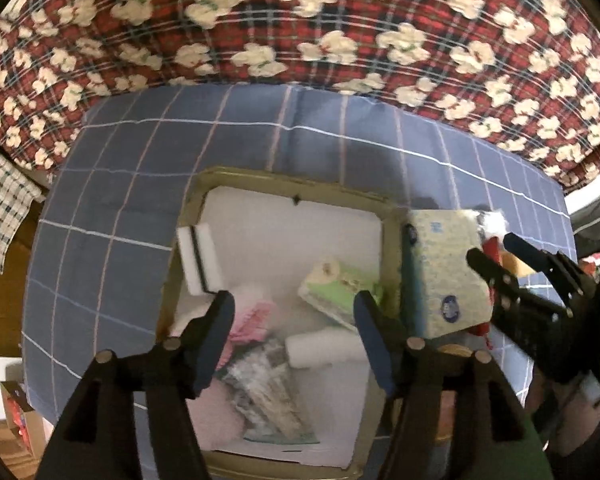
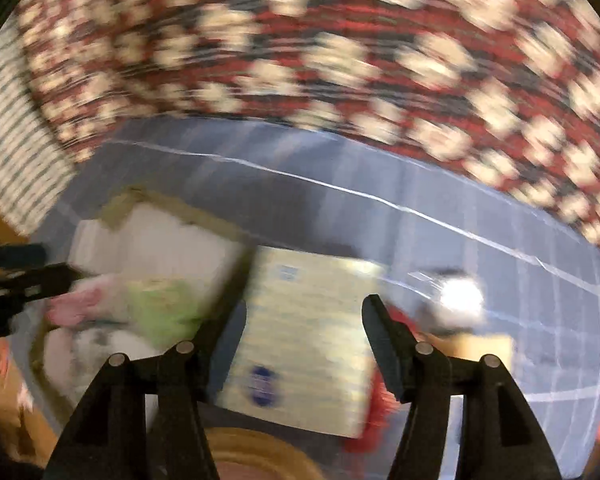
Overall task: Organize soft objects
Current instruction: 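Lower the eraser sponge and green pack into the tray and open both grippers, then grasp the red drawstring pouch with the right gripper, then grasp the yellow sponge with the left gripper while the right gripper holds the pouch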
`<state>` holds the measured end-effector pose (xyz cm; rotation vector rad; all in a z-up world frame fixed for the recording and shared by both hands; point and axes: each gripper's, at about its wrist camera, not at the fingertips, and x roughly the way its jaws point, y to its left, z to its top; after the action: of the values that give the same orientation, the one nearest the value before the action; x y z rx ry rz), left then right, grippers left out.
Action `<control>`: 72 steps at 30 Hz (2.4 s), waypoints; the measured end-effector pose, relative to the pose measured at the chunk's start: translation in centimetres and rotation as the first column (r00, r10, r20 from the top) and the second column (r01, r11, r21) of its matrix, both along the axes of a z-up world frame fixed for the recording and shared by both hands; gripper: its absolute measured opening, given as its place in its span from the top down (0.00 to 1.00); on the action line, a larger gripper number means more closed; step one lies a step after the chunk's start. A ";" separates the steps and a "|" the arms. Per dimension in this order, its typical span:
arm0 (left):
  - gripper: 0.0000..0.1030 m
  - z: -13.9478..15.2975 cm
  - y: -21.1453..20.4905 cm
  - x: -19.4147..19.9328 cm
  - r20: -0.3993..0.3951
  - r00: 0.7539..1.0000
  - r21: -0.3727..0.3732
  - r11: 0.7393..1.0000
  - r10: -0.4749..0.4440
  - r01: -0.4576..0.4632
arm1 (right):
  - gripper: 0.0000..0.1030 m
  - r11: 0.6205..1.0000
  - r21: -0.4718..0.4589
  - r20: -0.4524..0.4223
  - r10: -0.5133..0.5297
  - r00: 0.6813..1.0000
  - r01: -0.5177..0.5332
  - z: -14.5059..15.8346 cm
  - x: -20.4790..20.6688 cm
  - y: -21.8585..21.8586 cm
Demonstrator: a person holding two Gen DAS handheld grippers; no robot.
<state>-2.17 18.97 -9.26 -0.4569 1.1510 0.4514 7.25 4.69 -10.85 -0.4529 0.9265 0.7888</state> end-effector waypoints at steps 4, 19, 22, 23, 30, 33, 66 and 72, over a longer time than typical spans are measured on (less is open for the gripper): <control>0.36 0.4 -1.5 0.6 0.005 0.999 0.002 0.999 -0.036 0.036 | 0.39 0.989 -0.028 -0.004 -0.143 0.990 0.143 -0.9 2.9 -3.4; 0.36 0.5 -3.3 0.6 -0.015 0.998 0.002 0.999 -0.054 0.054 | 0.57 0.972 -0.075 -0.054 -0.229 0.972 0.225 -4.1 5.6 -6.3; 0.36 0.6 -3.5 0.7 -0.018 0.998 0.006 0.998 -0.056 0.056 | 0.62 0.974 -0.109 -0.080 -0.210 0.974 0.200 -5.1 5.8 -5.9; 0.36 0.5 -3.6 0.7 -0.018 0.998 0.007 0.998 -0.058 0.058 | 0.69 0.974 -0.107 -0.075 -0.206 0.976 0.198 -5.4 5.7 -6.0; 0.36 0.7 -5.0 1.9 -0.013 0.995 0.002 0.995 -0.097 0.097 | 0.88 0.986 -0.056 -0.083 -0.163 0.983 0.159 -4.4 5.2 -6.7; 0.36 0.6 -6.6 3.1 -0.008 0.990 -0.005 0.990 -0.140 0.140 | 0.88 0.985 0.010 -0.109 -0.170 0.980 0.172 -2.7 4.8 -8.2; 0.36 -3.4 -22.3 18.4 -0.049 0.864 -0.009 0.865 -0.501 0.501 | 0.88 0.861 0.114 -0.189 -0.472 0.861 0.496 1.2 4.2 -28.9; 0.33 -4.1 -22.9 19.8 -0.056 0.853 -0.021 0.855 -0.519 0.519 | 0.88 0.856 0.099 -0.199 -0.482 0.853 0.507 0.5 4.2 -29.3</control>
<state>17.68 -3.93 -13.41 -0.1195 1.2778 -0.0134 11.41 -24.64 -10.31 -0.0029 1.0738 0.4164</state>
